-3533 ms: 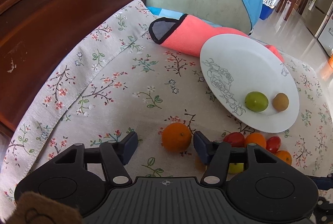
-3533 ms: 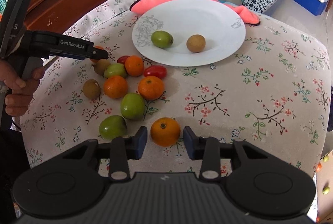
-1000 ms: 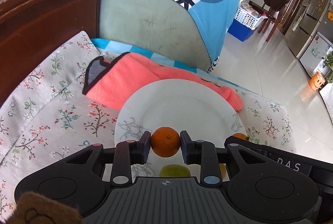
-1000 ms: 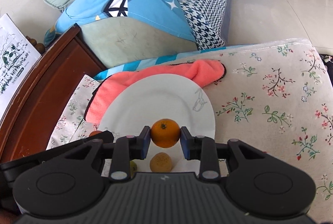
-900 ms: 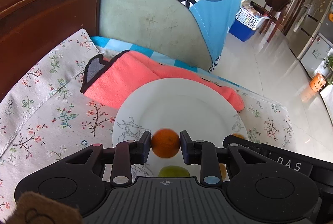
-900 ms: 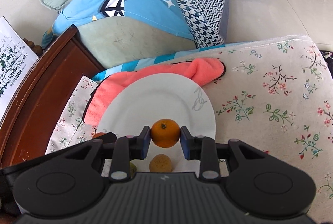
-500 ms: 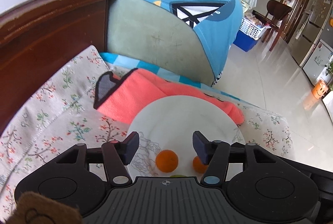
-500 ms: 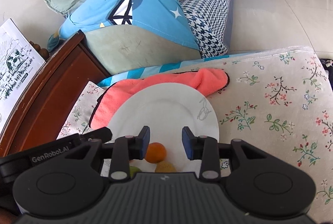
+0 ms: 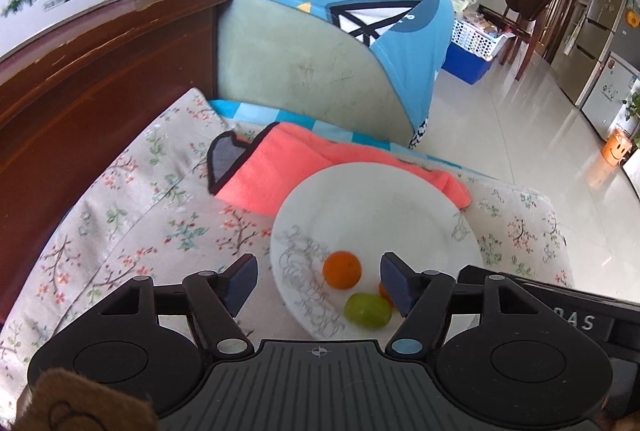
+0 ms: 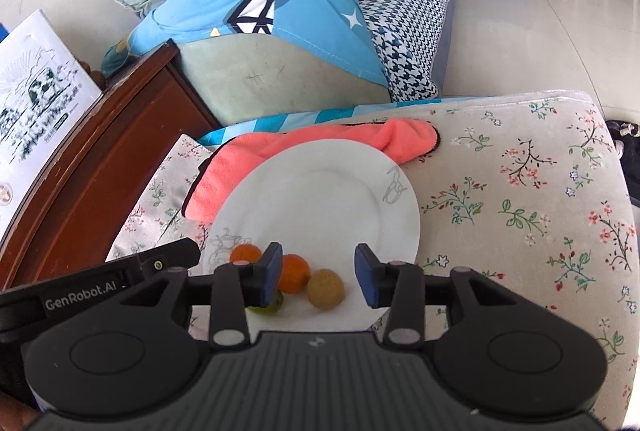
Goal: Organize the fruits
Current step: 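Open both tools to release the tangerines on the plate and lift away, then move both tools back toward the remaining fruits beside the plate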
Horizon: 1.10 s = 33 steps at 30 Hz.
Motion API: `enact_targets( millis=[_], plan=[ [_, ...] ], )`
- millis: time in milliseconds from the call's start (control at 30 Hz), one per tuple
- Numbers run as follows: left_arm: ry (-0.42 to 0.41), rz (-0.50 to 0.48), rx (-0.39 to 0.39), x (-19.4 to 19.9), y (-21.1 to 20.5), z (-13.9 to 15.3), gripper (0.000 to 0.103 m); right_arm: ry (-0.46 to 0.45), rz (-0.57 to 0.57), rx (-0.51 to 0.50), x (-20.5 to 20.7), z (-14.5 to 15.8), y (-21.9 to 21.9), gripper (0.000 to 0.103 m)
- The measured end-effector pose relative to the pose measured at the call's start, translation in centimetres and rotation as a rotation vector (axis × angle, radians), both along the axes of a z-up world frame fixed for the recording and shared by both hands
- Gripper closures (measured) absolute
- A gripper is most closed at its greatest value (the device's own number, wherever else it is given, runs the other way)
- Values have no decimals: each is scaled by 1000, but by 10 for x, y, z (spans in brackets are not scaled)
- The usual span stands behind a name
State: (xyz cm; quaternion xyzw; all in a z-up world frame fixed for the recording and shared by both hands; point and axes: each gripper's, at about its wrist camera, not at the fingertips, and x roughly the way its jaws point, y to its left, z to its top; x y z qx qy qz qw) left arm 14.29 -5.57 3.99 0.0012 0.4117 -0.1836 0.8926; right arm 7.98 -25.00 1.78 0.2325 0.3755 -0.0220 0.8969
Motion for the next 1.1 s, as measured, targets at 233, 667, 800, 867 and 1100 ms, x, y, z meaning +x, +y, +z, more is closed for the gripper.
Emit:
enact_targets(
  millis=[233,667,800,867,1100],
  plan=[
    [57,36,-24,-16,31,-5,35,22,32,3,-24,1,12,58],
    [65,-21,36,-54,52,-18,35,55,106,-31,-71,-6,41,57],
    [69,-39,59,-63,55,-23,35,66,130,-52,-83,-10,50,57],
    [68,-51,72,-67,56,-26,35,72,141,-61,-88,-13,53,57],
    [66,-91,97,-76,60,-33,35,93,194,-69,-100,-21,65,57]
  ],
)
